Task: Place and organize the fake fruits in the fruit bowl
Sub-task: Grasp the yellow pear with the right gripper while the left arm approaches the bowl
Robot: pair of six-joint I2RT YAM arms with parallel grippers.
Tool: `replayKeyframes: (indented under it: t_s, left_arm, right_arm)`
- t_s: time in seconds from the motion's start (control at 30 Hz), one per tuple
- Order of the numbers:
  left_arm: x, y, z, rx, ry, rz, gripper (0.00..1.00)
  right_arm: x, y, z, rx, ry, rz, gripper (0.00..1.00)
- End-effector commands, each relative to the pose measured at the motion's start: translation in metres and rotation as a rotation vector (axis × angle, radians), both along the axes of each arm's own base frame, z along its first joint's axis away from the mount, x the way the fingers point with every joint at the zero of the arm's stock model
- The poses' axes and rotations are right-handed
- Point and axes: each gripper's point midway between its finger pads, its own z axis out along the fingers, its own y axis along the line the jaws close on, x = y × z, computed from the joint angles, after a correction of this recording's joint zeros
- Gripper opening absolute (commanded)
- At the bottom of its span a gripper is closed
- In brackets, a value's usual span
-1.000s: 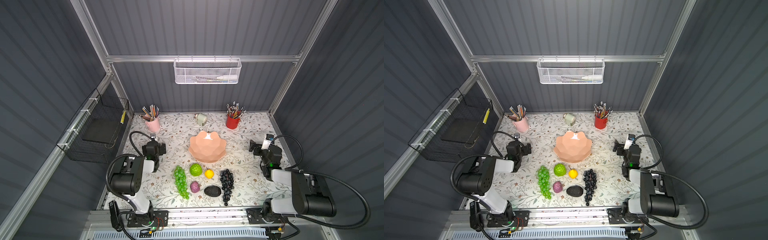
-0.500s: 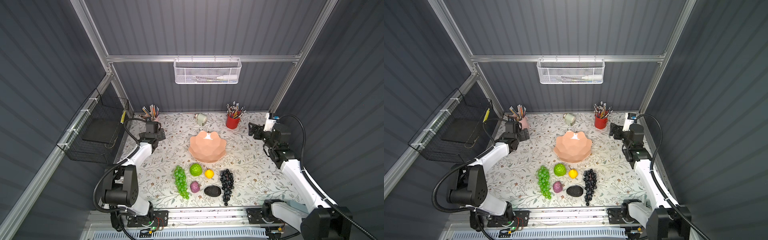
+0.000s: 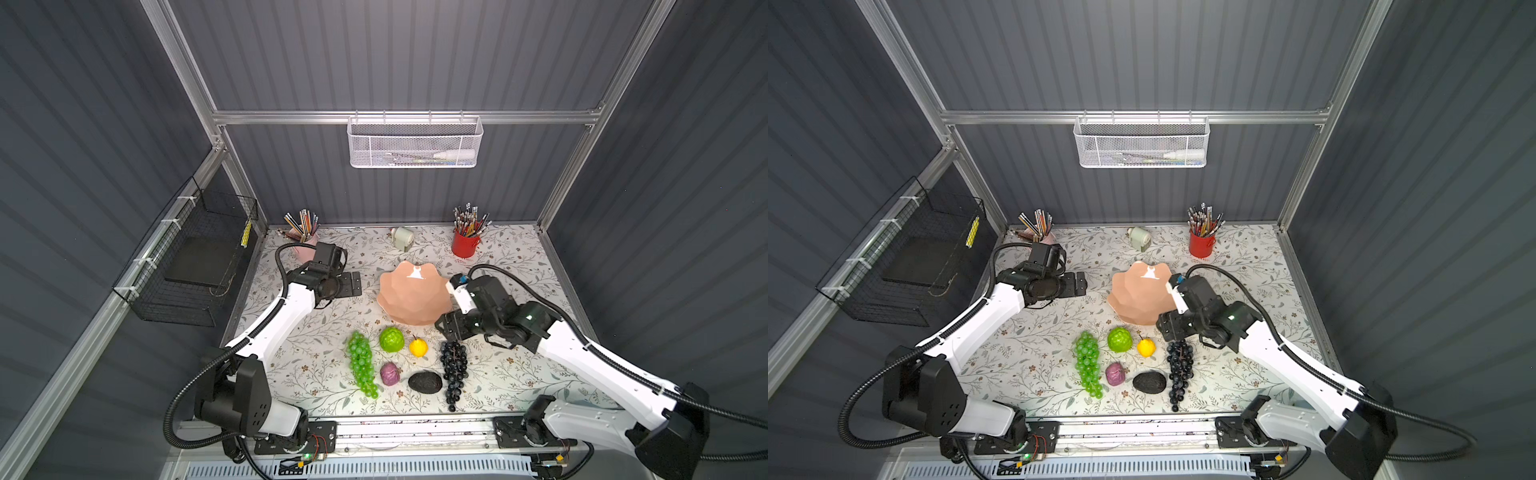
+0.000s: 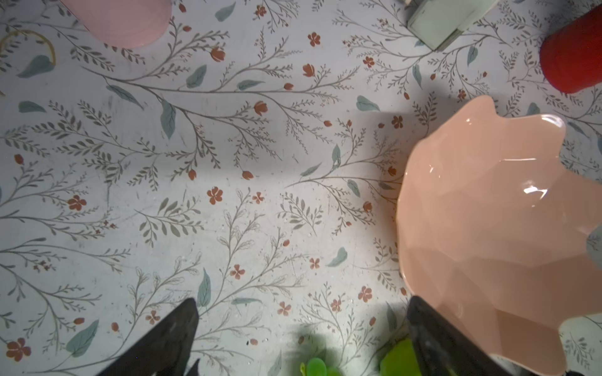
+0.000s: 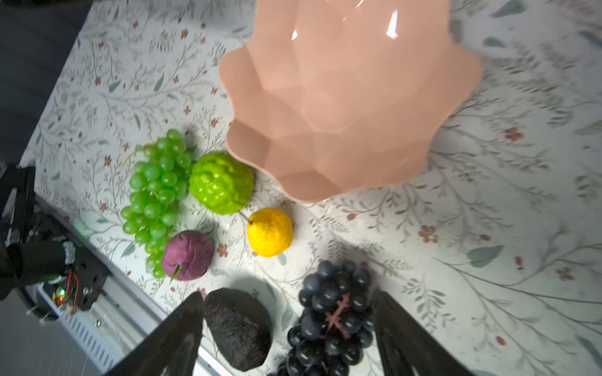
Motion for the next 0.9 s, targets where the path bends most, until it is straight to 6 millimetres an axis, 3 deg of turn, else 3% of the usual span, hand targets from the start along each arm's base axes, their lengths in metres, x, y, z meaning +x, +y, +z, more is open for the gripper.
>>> replayKeyframes:
  t_s: [0.0,0.17,0.37,0.63,0.87]
  left_arm:
    - [-0.018,0.002,-0.005,-0.029,0.055,0.028,1.00]
    - [-0.021,0.004,-0.008,-0.049,0.037,0.056,1.00]
    - [-0.021,0.008,-0.011,-0.028,0.035,0.069,1.00]
    - [-0.021,0.009,-0.015,-0.021,0.040,0.067,1.00]
    - [-0.019,0.012,-0.013,-0.006,0.032,0.074,1.00]
  right_arm:
    - [-0.016,0.018,-0.020,-0.047,0.100,0.023,0.82]
    - [-0.016,0.046,-0.041,-0.117,0.130,0.095,0.83]
    - [-0.015,0.063,-0.068,-0.186,0.150,0.159,0.86]
    - [-0.011,0.069,-0.101,-0.255,0.170,0.179,0.83]
    - [-0.008,0.061,-0.125,-0.316,0.156,0.175,0.77]
